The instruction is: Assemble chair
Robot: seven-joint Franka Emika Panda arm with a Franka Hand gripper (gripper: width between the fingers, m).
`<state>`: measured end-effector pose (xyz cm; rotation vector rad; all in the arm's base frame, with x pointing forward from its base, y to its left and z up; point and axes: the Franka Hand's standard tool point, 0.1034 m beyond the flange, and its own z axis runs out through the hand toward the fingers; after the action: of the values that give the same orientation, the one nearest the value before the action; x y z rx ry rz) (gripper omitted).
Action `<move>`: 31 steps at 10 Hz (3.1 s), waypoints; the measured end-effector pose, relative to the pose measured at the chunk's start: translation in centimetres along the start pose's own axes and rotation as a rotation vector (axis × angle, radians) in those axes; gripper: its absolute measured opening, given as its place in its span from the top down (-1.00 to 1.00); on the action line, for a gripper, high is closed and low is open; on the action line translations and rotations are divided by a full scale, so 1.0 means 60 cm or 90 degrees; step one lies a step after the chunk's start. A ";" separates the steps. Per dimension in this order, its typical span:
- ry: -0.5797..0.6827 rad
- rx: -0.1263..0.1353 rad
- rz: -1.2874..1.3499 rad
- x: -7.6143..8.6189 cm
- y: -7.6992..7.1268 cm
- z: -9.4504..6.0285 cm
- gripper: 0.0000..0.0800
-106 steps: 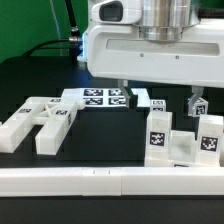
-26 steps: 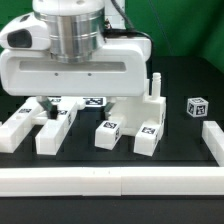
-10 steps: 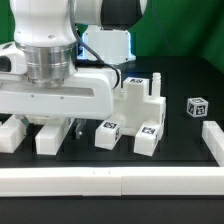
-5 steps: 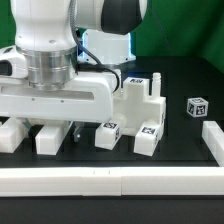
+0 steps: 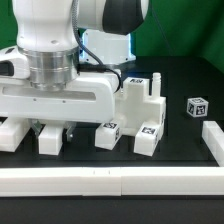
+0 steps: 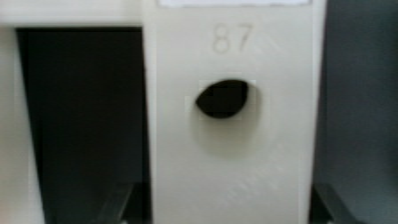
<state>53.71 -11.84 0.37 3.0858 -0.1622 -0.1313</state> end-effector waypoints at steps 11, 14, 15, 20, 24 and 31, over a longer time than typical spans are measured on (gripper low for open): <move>-0.018 0.047 -0.010 -0.003 -0.039 -0.179 0.28; -0.023 0.047 0.009 -0.006 -0.041 -0.173 0.28; -0.026 0.048 0.058 -0.007 -0.041 -0.172 0.28; -0.037 0.060 0.290 -0.035 -0.082 -0.185 0.28; -0.024 0.064 0.288 -0.030 -0.164 -0.222 0.28; -0.016 0.060 0.214 -0.020 -0.209 -0.230 0.28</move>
Offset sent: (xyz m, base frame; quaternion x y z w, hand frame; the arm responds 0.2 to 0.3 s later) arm -0.0080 0.0105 0.0232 0.0208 -0.0245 0.0014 0.9995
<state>55.03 1.37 13.53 3.0915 -0.7016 -0.1518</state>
